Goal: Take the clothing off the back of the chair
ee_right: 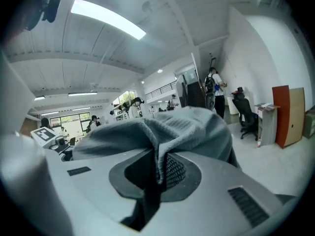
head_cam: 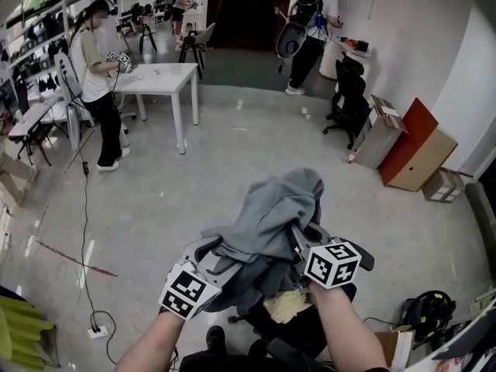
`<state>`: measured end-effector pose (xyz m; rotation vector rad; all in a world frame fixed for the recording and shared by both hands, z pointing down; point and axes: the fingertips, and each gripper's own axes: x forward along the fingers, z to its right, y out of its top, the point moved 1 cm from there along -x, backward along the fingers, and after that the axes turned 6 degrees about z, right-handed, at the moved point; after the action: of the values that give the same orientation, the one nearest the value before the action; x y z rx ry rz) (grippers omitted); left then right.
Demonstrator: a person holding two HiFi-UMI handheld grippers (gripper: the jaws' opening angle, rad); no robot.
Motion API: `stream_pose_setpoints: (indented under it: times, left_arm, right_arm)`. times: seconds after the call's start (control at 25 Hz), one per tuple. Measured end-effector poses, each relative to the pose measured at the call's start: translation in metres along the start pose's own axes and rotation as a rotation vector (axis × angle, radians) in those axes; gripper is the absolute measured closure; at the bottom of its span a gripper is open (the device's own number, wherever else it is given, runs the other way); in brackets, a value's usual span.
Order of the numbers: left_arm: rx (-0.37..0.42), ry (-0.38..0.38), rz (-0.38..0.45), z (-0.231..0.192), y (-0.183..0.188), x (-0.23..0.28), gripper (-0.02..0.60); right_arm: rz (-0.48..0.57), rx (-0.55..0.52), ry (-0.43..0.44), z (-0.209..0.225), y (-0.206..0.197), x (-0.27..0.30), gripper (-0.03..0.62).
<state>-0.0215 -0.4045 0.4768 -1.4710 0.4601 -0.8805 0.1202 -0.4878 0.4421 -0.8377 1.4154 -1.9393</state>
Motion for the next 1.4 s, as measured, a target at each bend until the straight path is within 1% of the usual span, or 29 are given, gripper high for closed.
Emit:
stream_pose_setpoints:
  times: [0.2, 0.32, 0.44, 0.68, 0.8, 0.88, 0.92, 0.96, 1.0, 1.04, 1.16, 1.28, 1.4]
  left_arm:
    - [0.027, 0.0, 0.047, -0.003, 0.02, 0.0, 0.293]
    - [0.05, -0.011, 0.054, -0.003, 0.027, 0.0, 0.295]
    - [0.06, -0.025, 0.049, -0.001, 0.026, 0.001, 0.296]
    - [0.046, -0.074, 0.012, 0.004, 0.019, 0.006, 0.296]
    - [0.054, -0.091, 0.007, 0.005, 0.019, 0.01, 0.296]
    - [0.063, -0.092, 0.007, 0.005, 0.022, 0.01, 0.301]
    - [0.069, -0.088, 0.011, 0.003, 0.024, 0.009, 0.355]
    - [0.074, -0.081, 0.014, 0.001, 0.026, 0.007, 0.471]
    - [0.076, -0.072, 0.015, -0.002, 0.027, 0.006, 0.532]
    - [0.077, -0.064, 0.013, -0.005, 0.027, 0.006, 0.547]
    - [0.071, -0.044, 0.012, -0.009, 0.029, 0.005, 0.557]
    - [0.065, -0.015, 0.065, -0.014, 0.047, 0.0, 0.56]
    - [0.075, -0.004, 0.129, -0.016, 0.074, -0.001, 0.56]
  right_arm:
    - [0.165, -0.09, -0.053, 0.011, 0.077, -0.027, 0.565]
    - [0.236, -0.127, -0.081, 0.006, 0.111, -0.043, 0.565]
    - [0.296, -0.154, -0.12, 0.003, 0.131, -0.061, 0.566]
    - [0.401, -0.203, -0.204, 0.011, 0.164, -0.103, 0.566]
    - [0.446, -0.217, -0.219, 0.014, 0.176, -0.123, 0.566]
    - [0.443, -0.229, -0.223, 0.014, 0.178, -0.132, 0.568]
    - [0.43, -0.234, -0.225, 0.015, 0.175, -0.134, 0.568]
    - [0.415, -0.235, -0.227, 0.015, 0.17, -0.135, 0.568]
    - [0.4, -0.232, -0.228, 0.016, 0.164, -0.135, 0.568]
    - [0.386, -0.224, -0.228, 0.016, 0.156, -0.135, 0.568]
    - [0.338, -0.191, -0.225, 0.016, 0.13, -0.132, 0.568]
    - [0.282, -0.155, -0.213, 0.015, 0.102, -0.13, 0.566]
    - [0.219, -0.12, -0.164, 0.01, 0.08, -0.123, 0.566]
